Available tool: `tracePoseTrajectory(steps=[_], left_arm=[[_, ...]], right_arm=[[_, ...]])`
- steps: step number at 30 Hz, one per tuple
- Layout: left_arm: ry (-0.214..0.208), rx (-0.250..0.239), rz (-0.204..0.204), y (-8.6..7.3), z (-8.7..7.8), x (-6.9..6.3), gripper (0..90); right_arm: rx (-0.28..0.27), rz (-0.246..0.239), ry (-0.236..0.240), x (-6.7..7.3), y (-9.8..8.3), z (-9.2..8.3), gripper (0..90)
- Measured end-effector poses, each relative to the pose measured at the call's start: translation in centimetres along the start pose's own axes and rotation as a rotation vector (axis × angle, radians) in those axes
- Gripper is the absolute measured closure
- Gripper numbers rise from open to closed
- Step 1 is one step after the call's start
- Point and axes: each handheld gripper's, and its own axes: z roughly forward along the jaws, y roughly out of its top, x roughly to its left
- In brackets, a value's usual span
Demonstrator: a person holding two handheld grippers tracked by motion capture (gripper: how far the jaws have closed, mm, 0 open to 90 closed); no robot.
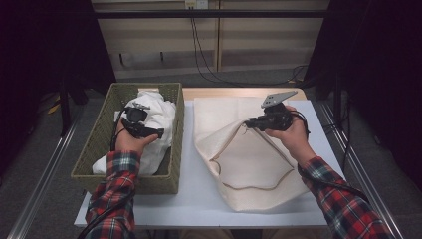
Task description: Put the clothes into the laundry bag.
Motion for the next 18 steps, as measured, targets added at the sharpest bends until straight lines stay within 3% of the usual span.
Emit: tracePoseTrajectory(steps=[6, 12, 18], left_arm=[[-0.002, 0.058, 0.012, 0.2, 0.8, -0.1, 1.4], [-0.006, 0.161, 0.022, 0.0, 2.2, -0.3, 0.0], [-0.002, 0.225, 0.040, -0.3, 3.1, -0.6, 0.0]], right_arm=[[0.003, 0.002, -0.003, -0.2, -0.1, 0.0, 87.3], [0.006, 0.002, -0.003, -0.2, -0.2, 0.0, 87.3], [0.010, 0.003, -0.008, -0.2, -0.1, 0.1, 87.3]])
